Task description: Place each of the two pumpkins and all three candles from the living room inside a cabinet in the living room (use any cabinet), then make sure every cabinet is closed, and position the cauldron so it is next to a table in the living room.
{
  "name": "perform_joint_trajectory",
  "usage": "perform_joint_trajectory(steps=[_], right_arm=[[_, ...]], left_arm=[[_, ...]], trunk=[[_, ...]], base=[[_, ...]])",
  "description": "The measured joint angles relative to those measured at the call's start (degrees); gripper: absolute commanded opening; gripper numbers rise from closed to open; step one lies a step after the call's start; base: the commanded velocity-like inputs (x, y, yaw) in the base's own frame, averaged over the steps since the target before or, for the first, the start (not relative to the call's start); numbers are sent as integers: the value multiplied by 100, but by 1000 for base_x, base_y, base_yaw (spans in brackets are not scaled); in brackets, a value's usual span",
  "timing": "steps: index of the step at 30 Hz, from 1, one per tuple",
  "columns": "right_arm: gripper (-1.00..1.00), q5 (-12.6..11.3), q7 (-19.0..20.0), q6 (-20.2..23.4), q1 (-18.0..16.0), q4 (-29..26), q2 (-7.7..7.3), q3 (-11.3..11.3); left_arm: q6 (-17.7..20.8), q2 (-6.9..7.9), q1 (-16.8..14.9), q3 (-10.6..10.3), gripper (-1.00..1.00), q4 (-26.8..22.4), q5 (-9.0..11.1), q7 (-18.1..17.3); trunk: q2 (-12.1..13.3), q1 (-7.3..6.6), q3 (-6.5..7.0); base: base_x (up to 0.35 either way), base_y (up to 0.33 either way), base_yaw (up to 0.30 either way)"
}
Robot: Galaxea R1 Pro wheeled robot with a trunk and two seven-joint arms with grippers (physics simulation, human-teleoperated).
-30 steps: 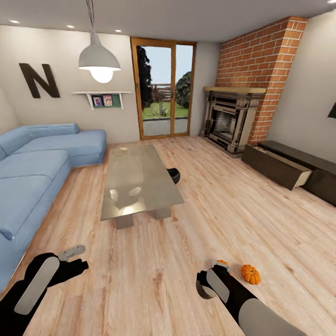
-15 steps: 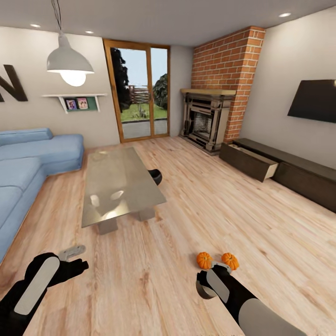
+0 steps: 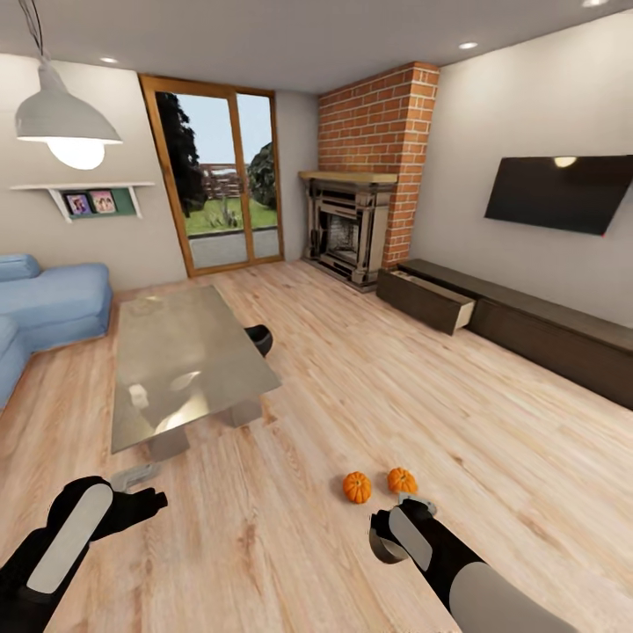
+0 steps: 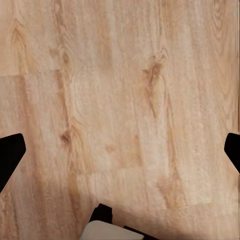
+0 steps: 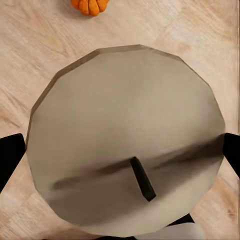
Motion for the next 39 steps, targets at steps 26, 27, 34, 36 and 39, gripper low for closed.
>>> perform_joint_trajectory(steps=[26,27,34,36,39], right_arm=[[-100,-4,-6,0,0,0,0,-9],[-100,-4,-6,0,0,0,0,-9],[-100,-4,-6,0,1,0,0,-9],[-100,-4,-6,0,1,0,0,-9],[-100,-4,-6,0,1,0,0,-9]], left_arm=[[13,-132,-1,-39,100,0,-9,16],[13,-132,-3,-40,100,0,-9,16],[13,-149,-1,-41,100,0,-9,16],[13,-149,-3,-43,100,0,-10,16],[13,-150,-1,-44,100,0,-9,16]], trunk=[[1044,-572,562],[1085,-594,583],[1366,-748,736],[1446,-792,780],[1567,-858,846]], base=[[0,0,-280],[0,0,-280],[0,0,-279],[0,0,-279],[0,0,-278]])
